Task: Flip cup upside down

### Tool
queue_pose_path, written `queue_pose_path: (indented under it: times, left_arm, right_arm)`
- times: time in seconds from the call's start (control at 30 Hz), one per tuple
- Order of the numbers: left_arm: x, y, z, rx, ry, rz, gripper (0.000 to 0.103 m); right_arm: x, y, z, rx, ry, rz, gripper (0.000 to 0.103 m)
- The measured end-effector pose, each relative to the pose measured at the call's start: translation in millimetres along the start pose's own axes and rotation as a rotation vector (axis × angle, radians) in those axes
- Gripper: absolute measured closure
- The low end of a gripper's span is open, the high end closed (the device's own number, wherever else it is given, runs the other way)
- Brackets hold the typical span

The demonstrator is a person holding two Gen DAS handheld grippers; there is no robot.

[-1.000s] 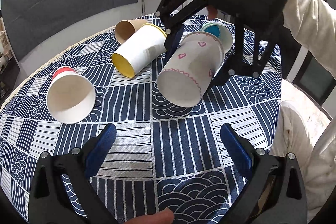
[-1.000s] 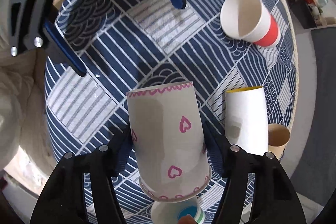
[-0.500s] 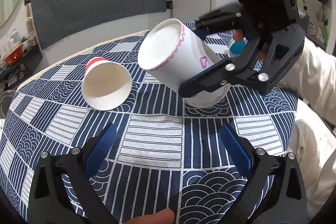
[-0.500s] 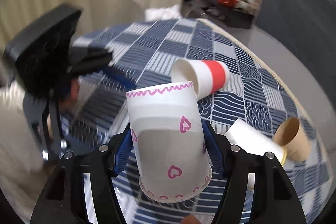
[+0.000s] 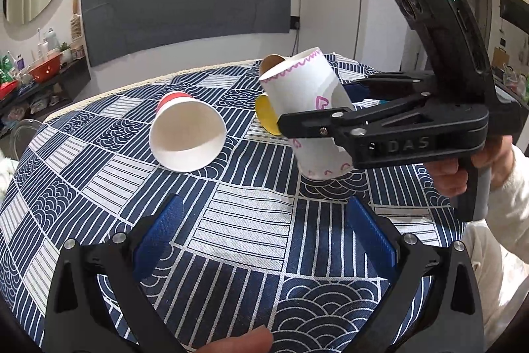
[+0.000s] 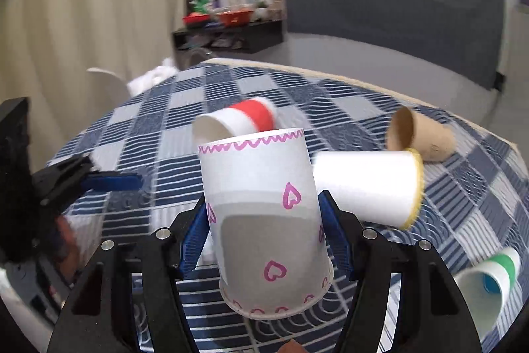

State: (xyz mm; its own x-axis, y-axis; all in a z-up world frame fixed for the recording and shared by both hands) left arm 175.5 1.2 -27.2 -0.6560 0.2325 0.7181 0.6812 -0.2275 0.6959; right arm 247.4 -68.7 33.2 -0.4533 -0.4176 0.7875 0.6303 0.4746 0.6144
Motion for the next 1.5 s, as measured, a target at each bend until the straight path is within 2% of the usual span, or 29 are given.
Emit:
queue_pose_path:
  times: [0.17,0.3,0.53,0.6,0.67,0.7,0.93,1.03,1.17,1.3,1.4,1.5]
  left_arm:
    - [0.5,-2.6,-3.6,0.043,0.012,-0.004,0.006]
    - [3.6,-5.1,-9.8,0.035,0.037,-0.028,0.006]
    - [11.4,-14.1,-28.3,-0.004,0.021,-0.040,0.006]
    - [10.6,-18.8,-33.1,-0.012,0.012,-0.030,0.006]
    - [10.9,-23.8,-37.7,-0.019,0.017,-0.027,0.006]
    - [11.1,-26.4,-39.6,-0.020,0.016,-0.026,0.006]
    - [17.2,-42.0,-44.1,0.018,0.015,-0.039,0.006]
    - [19.6,-48.8,-48.4,0.068,0.001,-0.043,0.006]
    - [18.6,-57.5,-53.1,0.103,0.011,-0.034,0.006]
    - [27.2,-59.8,-57.3,0.095,0.036,-0.064,0.006]
    - [32.2,-61.8,-60.2,0.083,0.057,-0.080,0.006]
    - [32.7,-63.3,-63.8,0.067,0.067,-0.080,0.006]
  right_arm:
    - [1.5,-14.5,-14.0,-0.059,-0.086,-0.003,0.043]
    - [8.5,-31.5,-16.5,-0.078,-0.127,-0.008,0.043]
    - [21.1,-55.6,-15.2,-0.122,-0.113,-0.026,0.043]
    - [26.5,-58.2,-12.5,-0.109,-0.116,-0.036,0.034]
    - [38.0,-60.6,-11.4,-0.105,-0.124,-0.067,0.021]
    - [44.2,-62.1,-11.0,-0.105,-0.128,-0.081,0.019]
    - [87.4,-88.8,-12.4,-0.135,-0.156,-0.154,0.012]
    - [99.3,-109.4,-19.4,-0.159,-0.226,-0.170,0.009]
    - [105.0,-138.3,-27.7,-0.190,-0.278,-0.159,0.009]
    - [105.7,-161.0,-39.2,-0.229,-0.301,-0.142,0.008]
    - [104.3,-170.6,-43.8,-0.241,-0.329,-0.137,0.008]
    - [102.4,-177.5,-47.1,-0.260,-0.316,-0.130,0.008]
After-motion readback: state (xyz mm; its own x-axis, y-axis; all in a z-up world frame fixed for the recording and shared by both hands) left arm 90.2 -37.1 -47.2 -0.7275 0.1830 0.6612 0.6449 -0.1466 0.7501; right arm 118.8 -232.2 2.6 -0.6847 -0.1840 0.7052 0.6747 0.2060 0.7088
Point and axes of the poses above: each gripper's, at about its wrist camera, not at the fingertips, and x roughly against the way its jaws point, z to its left, y to its top, the point moved 9 cm from there along -x, roughly the way its jaws point, and after that the axes turned 11 degrees about z, right-handed, at the moved point
